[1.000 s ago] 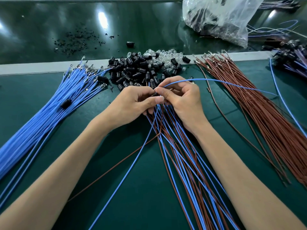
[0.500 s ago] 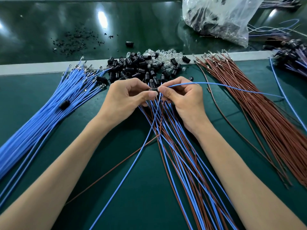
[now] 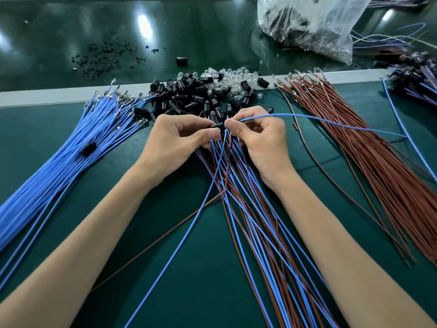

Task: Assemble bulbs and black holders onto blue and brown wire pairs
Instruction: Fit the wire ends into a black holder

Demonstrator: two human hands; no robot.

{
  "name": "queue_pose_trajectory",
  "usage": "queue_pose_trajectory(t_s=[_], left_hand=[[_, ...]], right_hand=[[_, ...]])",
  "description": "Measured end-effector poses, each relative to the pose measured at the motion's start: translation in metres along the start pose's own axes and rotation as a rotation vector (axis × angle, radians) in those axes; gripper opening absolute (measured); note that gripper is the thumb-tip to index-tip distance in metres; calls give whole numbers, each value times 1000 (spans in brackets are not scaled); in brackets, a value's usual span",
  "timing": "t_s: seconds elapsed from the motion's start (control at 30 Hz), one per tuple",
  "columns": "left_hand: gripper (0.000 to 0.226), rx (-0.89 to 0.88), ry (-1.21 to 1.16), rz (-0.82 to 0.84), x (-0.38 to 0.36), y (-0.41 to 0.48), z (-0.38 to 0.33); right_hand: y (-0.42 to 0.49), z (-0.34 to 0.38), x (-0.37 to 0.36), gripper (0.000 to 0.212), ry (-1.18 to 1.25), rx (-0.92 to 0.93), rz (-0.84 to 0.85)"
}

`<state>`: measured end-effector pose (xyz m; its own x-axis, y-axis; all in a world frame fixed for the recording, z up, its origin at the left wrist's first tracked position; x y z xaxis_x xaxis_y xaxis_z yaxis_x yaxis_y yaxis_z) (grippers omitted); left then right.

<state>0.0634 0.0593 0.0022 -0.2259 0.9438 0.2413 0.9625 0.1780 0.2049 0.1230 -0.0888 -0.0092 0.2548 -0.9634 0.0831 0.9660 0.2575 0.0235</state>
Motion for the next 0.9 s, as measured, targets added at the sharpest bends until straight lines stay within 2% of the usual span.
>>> queue_pose_trajectory(t_s=[0.17, 0.37, 0.47, 0.57, 0.73, 0.9], left_hand=[[7, -1, 24, 48, -4, -2, 3], [4, -67, 101, 58, -9, -6, -2], [12, -58, 93, 10, -6, -6, 0], [11, -47, 65, -8, -5, -5, 1], [23, -83, 33, -6, -4, -5, -2], [20, -63, -68, -9, -1, -5, -3]], right_hand=[[-2, 3, -4, 24, -79, 30, 33], [-3, 3, -5, 23, -89, 30, 55], [-1, 1, -3, 20, -14, -12, 111], [0, 0, -4, 18, 35, -36, 137], [-2, 3, -9, 14, 8, 25, 204], [0, 0, -6, 16, 127, -37, 230]])
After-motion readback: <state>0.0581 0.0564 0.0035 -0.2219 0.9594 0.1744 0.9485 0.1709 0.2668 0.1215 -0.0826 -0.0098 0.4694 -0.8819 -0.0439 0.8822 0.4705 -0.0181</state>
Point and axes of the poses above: each hand's wrist, its own y-axis towards the middle knuckle, its own x-axis out of the back of the hand, z = x × y, the point moved 5 cm from there along y, towards the middle knuckle, and after that the axes turned 7 degrees about -x, right-handed, at the moved point
